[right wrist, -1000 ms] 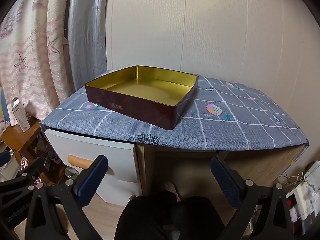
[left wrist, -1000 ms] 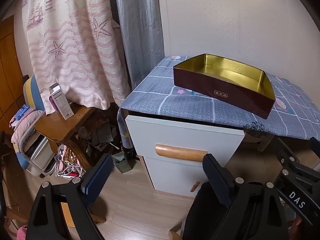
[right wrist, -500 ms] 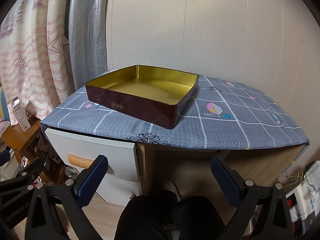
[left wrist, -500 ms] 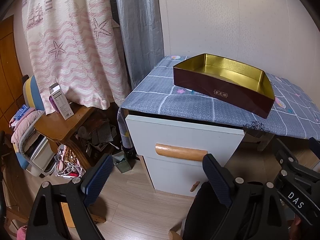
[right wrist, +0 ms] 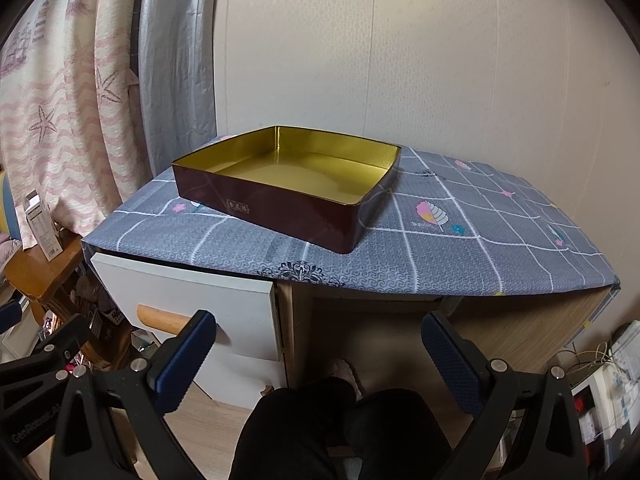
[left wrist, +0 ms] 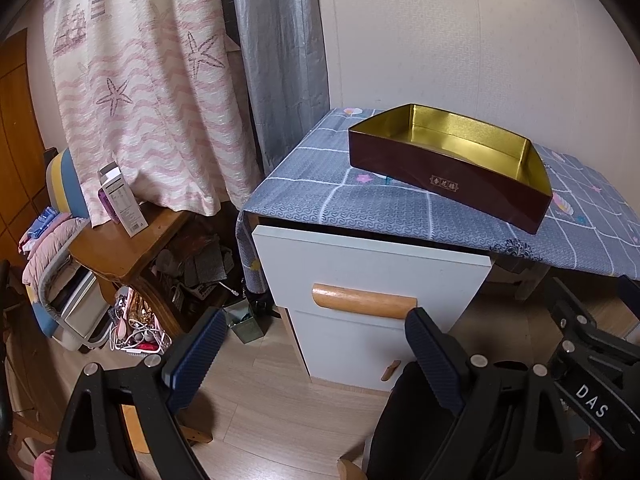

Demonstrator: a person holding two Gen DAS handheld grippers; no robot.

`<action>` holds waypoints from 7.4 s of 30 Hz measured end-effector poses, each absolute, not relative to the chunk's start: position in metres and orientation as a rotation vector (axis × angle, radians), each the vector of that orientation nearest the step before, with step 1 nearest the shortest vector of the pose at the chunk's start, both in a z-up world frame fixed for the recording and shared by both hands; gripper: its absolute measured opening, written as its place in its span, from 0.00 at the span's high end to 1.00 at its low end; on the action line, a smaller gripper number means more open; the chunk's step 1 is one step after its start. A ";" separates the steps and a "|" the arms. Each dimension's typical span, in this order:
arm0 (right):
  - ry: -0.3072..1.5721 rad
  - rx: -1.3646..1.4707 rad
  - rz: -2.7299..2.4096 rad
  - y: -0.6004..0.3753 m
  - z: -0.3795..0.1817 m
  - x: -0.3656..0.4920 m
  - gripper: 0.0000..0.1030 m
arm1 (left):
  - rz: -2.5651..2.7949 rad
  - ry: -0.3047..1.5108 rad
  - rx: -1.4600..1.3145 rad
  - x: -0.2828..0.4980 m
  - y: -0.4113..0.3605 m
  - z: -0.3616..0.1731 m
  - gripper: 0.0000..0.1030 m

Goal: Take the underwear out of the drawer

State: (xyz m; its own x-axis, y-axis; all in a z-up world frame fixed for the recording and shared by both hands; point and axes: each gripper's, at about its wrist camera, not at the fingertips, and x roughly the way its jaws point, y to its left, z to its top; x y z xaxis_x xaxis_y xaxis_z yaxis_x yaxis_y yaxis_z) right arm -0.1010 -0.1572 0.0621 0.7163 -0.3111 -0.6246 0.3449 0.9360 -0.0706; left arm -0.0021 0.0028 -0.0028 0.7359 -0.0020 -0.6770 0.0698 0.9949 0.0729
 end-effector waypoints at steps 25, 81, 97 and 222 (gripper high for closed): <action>0.680 0.050 -0.363 -0.157 0.063 -0.100 0.00 | -0.041 0.754 0.092 0.000 0.002 -0.004 0.10; 0.730 0.107 -0.382 -0.188 0.044 -0.089 0.00 | -0.567 0.779 0.093 0.056 0.000 -0.059 0.10; 0.781 0.068 -0.360 -0.179 0.027 -0.076 0.00 | -0.767 0.657 0.509 0.082 -0.027 -0.063 0.10; 0.828 0.074 -0.297 -0.200 0.024 -0.062 0.00 | -1.178 0.947 0.976 0.021 -0.079 -0.086 0.06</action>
